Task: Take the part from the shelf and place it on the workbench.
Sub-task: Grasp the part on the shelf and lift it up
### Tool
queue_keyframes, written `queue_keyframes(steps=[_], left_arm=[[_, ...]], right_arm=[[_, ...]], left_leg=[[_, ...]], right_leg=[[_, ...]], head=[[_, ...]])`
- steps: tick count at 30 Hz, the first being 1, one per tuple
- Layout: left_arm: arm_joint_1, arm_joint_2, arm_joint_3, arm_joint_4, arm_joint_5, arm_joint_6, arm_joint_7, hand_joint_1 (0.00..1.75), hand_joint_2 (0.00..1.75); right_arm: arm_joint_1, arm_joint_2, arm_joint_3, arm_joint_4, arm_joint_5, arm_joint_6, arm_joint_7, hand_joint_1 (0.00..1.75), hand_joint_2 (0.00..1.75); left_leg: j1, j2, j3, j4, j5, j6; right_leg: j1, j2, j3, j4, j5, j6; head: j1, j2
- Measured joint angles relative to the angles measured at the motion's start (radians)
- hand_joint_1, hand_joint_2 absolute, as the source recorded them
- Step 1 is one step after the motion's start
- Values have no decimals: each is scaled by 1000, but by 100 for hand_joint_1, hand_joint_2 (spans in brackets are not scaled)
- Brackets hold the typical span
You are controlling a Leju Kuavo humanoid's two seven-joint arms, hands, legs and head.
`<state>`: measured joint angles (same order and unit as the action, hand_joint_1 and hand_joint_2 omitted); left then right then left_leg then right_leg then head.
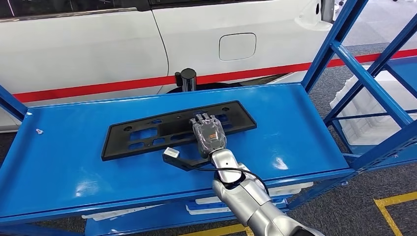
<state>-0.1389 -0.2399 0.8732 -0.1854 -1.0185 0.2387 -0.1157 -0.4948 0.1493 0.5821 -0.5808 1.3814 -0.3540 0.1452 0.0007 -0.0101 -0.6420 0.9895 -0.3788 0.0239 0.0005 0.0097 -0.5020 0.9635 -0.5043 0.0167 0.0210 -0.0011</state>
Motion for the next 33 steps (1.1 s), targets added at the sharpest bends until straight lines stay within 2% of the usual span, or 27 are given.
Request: queue_keyframes(steps=[8,12,16,20,23,28,33], left_arm=[[-1,0,0,0,0,-1,-2,0,0],[-2,0,1,0,17,-30,-9,0,0],[-8,0,11,0,35,-53,-12,0,175],[-19,2,25,0,37,-38,-4,0,175],[-22,3,36,0,40,-14,-6,0,175],[-21,6,51,0,31,9,-6,0,175],[-22,8,58,0,19,-4,-21,0,175]], right_arm=[[-9,3,-8,6,1,-5,0,175,175],[-9,3,-16,7,24,-4,0,175,175],[-2,4,-43,-7,54,-3,-5,175,175],[15,2,-81,-56,75,-13,-21,173,175],[43,-11,-115,-155,67,-38,-53,173,175],[103,-61,-171,-472,-13,-65,-136,173,175],[147,-128,-203,-779,-79,-68,-153,173,175]], left_leg=[[1,0,0,0,0,0],[1,0,0,0,0,0],[0,0,0,0,0,0],[0,0,0,0,0,0],[0,0,-1,0,0,0],[0,-1,-2,0,0,0],[0,-1,-2,0,-1,0]], right_leg=[[0,0,0,0,0,0],[0,0,0,0,0,0],[0,0,0,0,0,0],[0,0,-1,0,0,0],[0,0,-1,0,0,0],[0,0,-1,0,0,0],[0,0,-2,0,0,0]], head=[[0,0],[0,0],[0,0],[0,0],[0,0],[0,0],[0,0]])
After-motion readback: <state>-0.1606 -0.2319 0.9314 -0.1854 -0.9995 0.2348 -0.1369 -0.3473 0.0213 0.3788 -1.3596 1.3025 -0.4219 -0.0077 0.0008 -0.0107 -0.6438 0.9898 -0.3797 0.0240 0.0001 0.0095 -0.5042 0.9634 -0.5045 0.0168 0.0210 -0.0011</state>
